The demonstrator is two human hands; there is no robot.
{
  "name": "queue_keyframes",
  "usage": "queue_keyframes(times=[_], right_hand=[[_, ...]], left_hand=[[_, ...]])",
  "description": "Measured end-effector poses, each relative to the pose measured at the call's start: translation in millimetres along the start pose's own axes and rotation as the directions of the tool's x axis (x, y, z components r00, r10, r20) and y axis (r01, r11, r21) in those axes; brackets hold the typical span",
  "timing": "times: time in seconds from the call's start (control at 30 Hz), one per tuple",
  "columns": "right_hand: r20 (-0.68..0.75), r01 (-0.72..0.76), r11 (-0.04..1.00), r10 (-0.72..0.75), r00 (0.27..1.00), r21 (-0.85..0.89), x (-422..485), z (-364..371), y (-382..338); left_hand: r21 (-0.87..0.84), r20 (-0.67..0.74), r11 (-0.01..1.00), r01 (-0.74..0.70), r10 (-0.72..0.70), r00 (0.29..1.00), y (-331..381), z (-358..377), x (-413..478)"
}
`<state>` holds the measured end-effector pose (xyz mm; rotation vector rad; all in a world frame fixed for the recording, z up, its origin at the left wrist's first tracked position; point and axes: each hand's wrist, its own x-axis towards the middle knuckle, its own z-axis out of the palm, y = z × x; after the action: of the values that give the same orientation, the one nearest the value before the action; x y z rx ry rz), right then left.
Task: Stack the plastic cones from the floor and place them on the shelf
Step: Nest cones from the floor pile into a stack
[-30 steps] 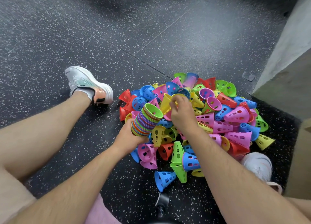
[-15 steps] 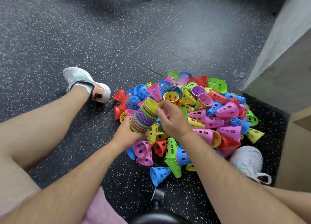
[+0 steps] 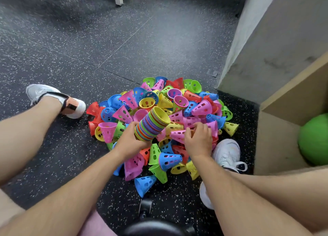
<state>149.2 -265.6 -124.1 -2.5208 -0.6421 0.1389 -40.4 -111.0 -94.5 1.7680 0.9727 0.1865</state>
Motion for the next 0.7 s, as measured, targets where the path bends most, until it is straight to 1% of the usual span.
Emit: queue_keyframes(times=[0.1,0.17,0.23,0.33,0.5,0.57,0.7], right_hand=[[0.079,-0.135,0.985,0.144,0.986,-0.112,-5.1,3.0,12.1],[0.132,-0.163,0.970,0.188,0.973,-0.179,-7.6,6.7,17.6],[0.166,-0.158,0.971,0.189,0.968,-0.182,-9.1,9.6,21.0],[0.212,-0.153,0.983,0.172,0.962,-0.100,-7.5,12.3,18.2],[0.223,-0.122,0.988,0.097,0.970,0.098,2.6,10.4,-0.7],[0.204,-0.111,0.978,0.074,0.976,0.178,7.8,5.3,-11.6],[0.101,-0.080,0.939,0.049,0.994,0.334,16.4,-11.7,-37.0]], left_hand=[[0.009,0.022,1.000,0.012,-0.012,1.000,-2.6,5.5,-5.5],[0.019,0.032,1.000,0.001,-0.002,0.999,-3.9,7.2,-8.7],[0.030,0.035,0.999,-0.016,0.015,0.999,-4.2,7.2,-10.3],[0.025,0.025,1.000,-0.006,0.005,1.000,-6.8,5.9,-9.9],[0.010,0.016,1.000,-0.020,0.020,1.000,-6.5,2.8,-10.1],[0.006,0.006,1.000,-0.018,0.018,1.000,-5.8,1.5,-9.6],[-0.006,-0.018,1.000,-0.002,0.002,1.000,-9.4,-3.1,-7.9]])
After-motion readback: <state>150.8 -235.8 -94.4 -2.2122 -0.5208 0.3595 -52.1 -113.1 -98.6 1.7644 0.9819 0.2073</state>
